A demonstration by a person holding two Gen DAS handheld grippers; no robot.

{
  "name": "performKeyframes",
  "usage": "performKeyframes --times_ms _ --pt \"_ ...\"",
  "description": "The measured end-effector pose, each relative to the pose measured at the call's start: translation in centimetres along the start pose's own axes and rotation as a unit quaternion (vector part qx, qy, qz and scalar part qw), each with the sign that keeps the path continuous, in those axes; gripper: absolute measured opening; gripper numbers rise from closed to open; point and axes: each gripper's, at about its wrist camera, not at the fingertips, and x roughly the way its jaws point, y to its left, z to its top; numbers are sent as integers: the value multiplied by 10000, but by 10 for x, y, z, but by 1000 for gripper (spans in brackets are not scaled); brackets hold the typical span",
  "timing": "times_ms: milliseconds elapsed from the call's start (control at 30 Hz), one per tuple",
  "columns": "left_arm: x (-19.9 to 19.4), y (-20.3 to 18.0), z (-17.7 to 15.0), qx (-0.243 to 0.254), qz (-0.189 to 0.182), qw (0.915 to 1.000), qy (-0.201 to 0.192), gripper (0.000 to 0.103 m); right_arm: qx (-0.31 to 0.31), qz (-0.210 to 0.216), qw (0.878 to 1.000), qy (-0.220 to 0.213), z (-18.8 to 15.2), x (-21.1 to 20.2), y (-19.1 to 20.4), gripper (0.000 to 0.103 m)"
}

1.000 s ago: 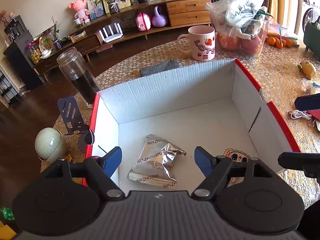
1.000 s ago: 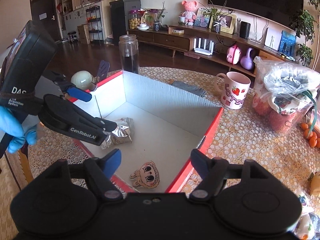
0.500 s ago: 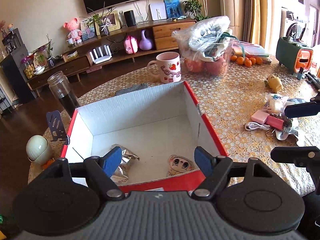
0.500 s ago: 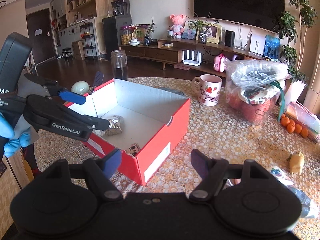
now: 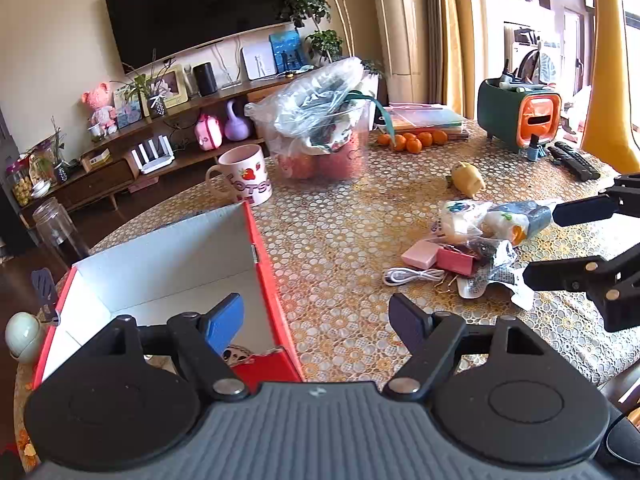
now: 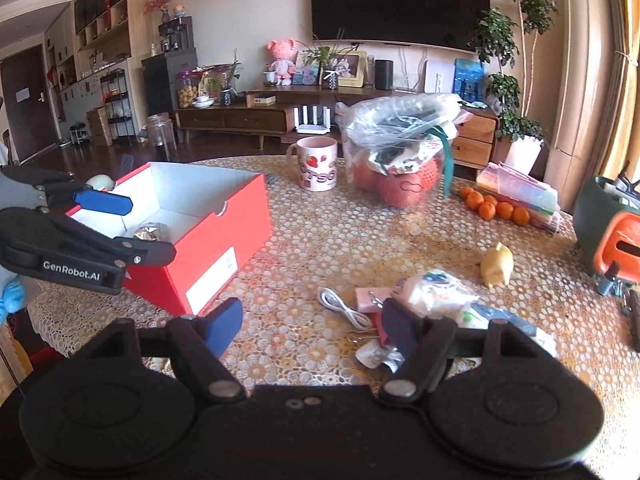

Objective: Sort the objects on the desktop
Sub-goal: 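Move both tools back from the red box to the item pile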

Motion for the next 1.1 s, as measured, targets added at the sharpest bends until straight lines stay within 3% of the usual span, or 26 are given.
performKeyframes --times_ms 567,933,1100 --pt "62 -71 -2 385 -226 9990 30 79 421 -779 9961 65 -34 -8 -96 76" --pt "104 -85 2 524 -280 9982 77 79 533 -1130 9913 420 -38 35 -152 76" --pt "120 -84 2 527 -304 9981 57 79 440 -1046 9914 650 -38 54 -163 75"
